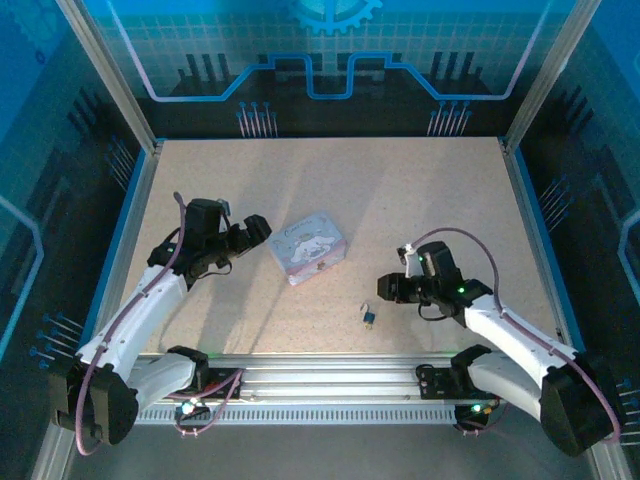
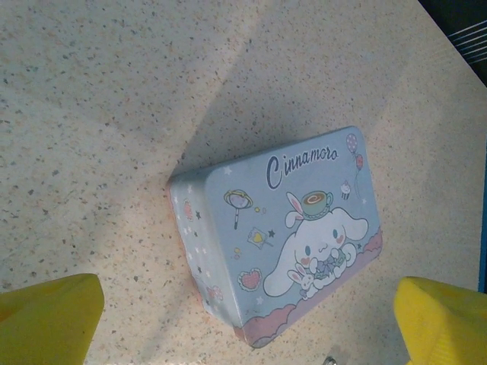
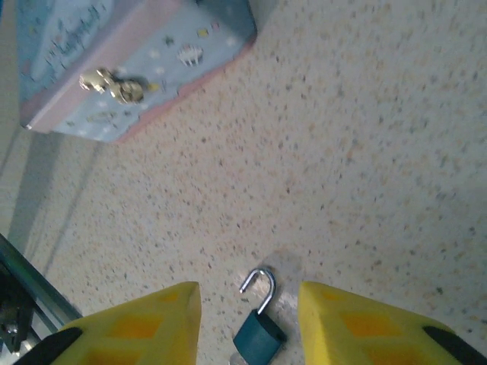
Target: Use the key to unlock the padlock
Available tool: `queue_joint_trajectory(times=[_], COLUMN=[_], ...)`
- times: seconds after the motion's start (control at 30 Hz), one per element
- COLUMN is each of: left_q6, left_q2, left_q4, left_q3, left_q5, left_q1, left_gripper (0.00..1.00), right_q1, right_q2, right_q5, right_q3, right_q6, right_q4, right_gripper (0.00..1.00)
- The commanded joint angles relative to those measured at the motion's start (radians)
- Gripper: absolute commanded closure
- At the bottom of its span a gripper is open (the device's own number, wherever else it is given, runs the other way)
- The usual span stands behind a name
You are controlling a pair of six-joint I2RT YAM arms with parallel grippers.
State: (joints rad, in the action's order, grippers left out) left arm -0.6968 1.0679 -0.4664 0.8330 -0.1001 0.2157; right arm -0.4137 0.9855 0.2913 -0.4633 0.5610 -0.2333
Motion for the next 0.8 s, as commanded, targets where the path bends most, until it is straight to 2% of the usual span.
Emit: queue_joint_trajectory(times=[0.0, 0.27, 0.37, 0.47, 0.53, 0.77], left_q6=[0.044, 0.103, 0.123, 0.136, 0.146, 0.22], left_q2=[-0.03, -0.083, -0.097, -0.105, -0.106, -0.108], left_q4=[0.009, 0.064, 0.088, 0.109, 0.117, 0.217], left_q3=[0.012, 0.003, -0.001, -0.003, -0.003, -0.055], left_q5=[0.056, 0.238, 0.301, 0.344, 0.382, 0.515], left_q1=[-0.016, -0.033, -0.045, -0.062, -0.072, -0.088], left_gripper=[0.01, 0.01, 0.01, 0.01, 0.01, 0.01], right_q1=[0.041, 0.163, 0.219, 0.269, 0.299, 0.384], right_q2=[-0.015, 0.005, 0.015, 0.023, 0.025, 0.05], right_q5=[-0.008, -0.028, -0.028, -0.03, -0.039, -0.083], right_q3=[-0.062, -0.194, -0.23, -0.254, -0.26, -0.254], right_q6=[-0.046, -0.158, -0.182, -0.203, -0.216, -0.235], right_q4=[-0.032, -0.095, -0.097, -0.094, -0.085, -0.03], right_gripper=[0.56, 0.4, 0.31, 0.15, 0.0, 0.0])
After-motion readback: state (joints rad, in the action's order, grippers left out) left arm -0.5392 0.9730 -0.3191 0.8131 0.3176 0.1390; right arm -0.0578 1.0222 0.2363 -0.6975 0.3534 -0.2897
